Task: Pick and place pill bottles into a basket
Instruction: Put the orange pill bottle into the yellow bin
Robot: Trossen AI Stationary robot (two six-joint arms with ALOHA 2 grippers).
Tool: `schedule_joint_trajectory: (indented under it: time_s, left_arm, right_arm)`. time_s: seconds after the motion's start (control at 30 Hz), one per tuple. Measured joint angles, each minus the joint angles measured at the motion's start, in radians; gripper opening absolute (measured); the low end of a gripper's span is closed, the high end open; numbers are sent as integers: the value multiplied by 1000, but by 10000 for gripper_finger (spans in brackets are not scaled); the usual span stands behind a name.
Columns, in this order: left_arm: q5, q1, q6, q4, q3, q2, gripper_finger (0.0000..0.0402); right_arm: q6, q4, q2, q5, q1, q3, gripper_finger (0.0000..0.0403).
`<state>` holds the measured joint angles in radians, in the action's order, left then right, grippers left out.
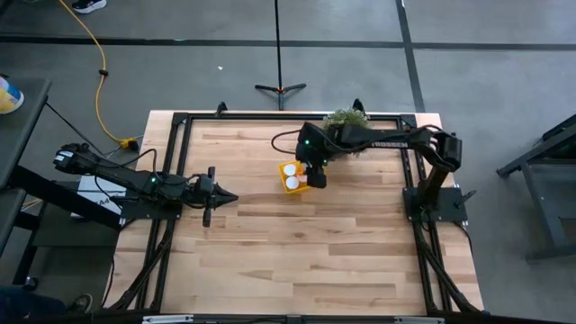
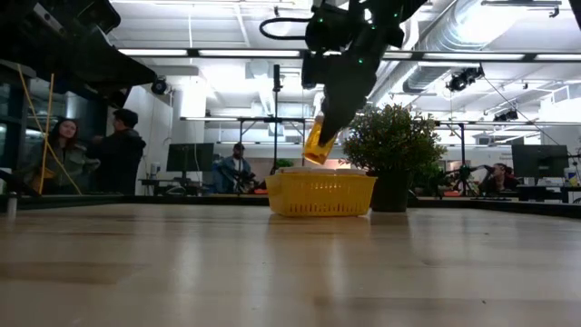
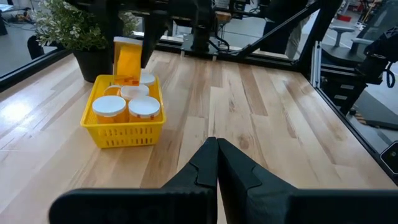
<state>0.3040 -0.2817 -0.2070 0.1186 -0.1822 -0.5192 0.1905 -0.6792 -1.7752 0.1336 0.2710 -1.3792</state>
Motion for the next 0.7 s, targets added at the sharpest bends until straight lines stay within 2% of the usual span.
schedule_joint_trajectory:
  time_s: [0.13,0.43,0.57,0.7]
  left_arm:
    - [0,0,0,0,0,0,46]
    - [0,0,0,1,0,0,46]
    - [0,0,0,4,0,0,46]
    - [0,0,0,4,0,0,46]
  right_arm:
    - [20,23,0,30,24,0,194]
    - [47,48,-14,33,81,0,184]
    - [47,49,-14,35,86,0,196]
    - [52,49,-14,38,86,0,189]
